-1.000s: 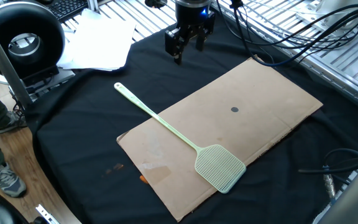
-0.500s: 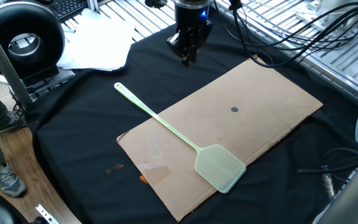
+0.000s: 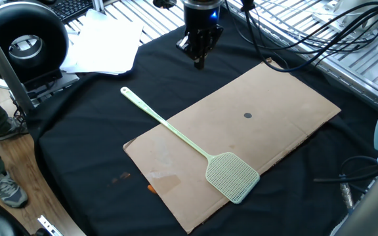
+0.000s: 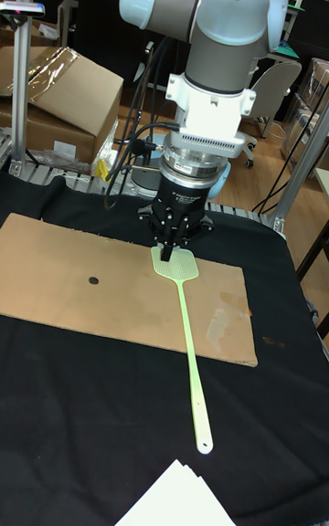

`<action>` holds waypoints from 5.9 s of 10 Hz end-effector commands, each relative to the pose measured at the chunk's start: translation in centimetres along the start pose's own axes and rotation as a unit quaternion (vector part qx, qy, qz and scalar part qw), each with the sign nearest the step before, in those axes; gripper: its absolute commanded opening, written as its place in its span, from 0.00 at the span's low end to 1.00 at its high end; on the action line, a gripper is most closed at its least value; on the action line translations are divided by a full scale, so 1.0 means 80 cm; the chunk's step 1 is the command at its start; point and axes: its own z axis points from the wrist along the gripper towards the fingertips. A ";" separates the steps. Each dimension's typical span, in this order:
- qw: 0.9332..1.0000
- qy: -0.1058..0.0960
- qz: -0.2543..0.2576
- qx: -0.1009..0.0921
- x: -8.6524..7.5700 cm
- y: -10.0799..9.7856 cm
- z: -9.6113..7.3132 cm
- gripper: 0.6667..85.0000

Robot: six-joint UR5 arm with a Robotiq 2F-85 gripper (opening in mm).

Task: Swat with a flyswatter

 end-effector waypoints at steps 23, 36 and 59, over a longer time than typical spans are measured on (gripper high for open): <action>0.999 0.010 0.019 0.025 0.004 -0.002 -0.006 0.48; 0.993 -0.010 0.114 0.008 -0.022 0.031 -0.013 0.02; 0.994 0.054 0.087 0.031 0.014 0.030 -0.020 0.13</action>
